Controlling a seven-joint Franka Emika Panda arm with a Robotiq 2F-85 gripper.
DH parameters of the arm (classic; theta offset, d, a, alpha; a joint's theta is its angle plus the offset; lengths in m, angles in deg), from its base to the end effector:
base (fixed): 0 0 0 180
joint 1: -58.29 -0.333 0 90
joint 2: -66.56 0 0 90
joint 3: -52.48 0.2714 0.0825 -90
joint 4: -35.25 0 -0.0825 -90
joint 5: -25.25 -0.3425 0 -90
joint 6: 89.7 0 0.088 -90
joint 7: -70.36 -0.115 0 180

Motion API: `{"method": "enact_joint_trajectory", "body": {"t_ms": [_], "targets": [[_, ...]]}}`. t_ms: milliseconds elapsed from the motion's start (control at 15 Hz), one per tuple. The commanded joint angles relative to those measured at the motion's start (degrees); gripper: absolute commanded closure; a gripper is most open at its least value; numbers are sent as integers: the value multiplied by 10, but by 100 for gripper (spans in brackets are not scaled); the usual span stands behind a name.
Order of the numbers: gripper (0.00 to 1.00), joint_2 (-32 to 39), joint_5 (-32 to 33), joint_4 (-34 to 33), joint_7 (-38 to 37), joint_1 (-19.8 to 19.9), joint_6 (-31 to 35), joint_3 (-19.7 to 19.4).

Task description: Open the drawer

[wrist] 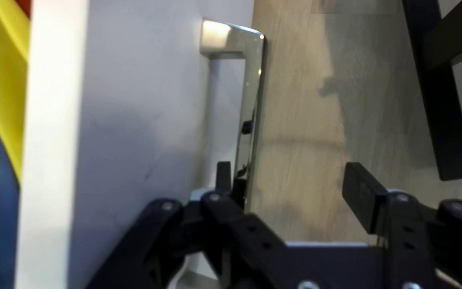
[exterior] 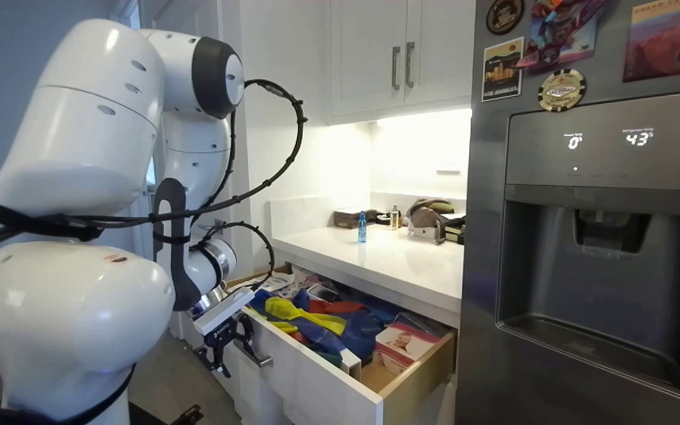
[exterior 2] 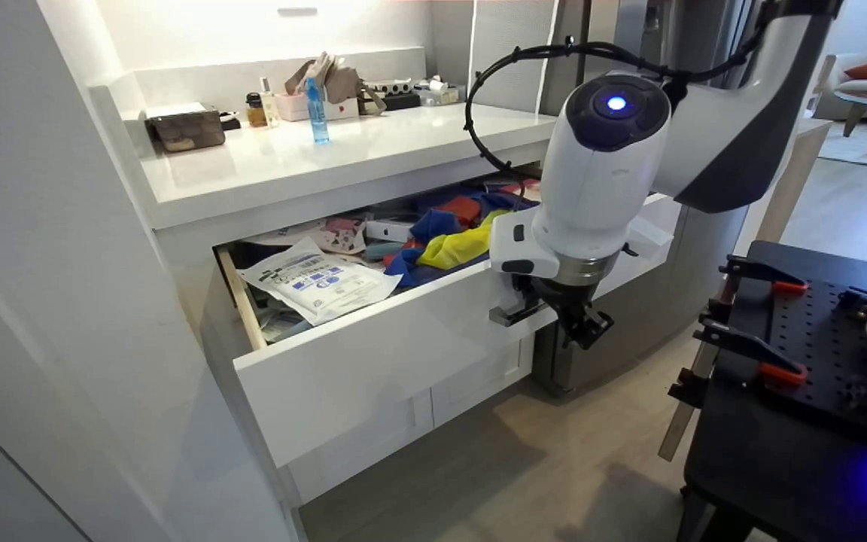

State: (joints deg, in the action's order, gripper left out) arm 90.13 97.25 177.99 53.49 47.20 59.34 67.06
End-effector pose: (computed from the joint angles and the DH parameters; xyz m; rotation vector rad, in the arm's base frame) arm 0.3362 0.1958 0.1042 2.1538 1.6733 -0.0497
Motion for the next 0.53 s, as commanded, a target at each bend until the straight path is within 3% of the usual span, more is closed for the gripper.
{"method": "enact_joint_trajectory", "body": {"t_ms": [0, 200, 267, 467], "targets": [[4, -45, -70, 74, 115, 55, 0, 23], [6, -67, -89, 81, 115, 54, -40, 42], [6, -76, -95, 82, 111, 30, -39, 25], [6, -88, -95, 87, 100, 21, -41, 24]]}}
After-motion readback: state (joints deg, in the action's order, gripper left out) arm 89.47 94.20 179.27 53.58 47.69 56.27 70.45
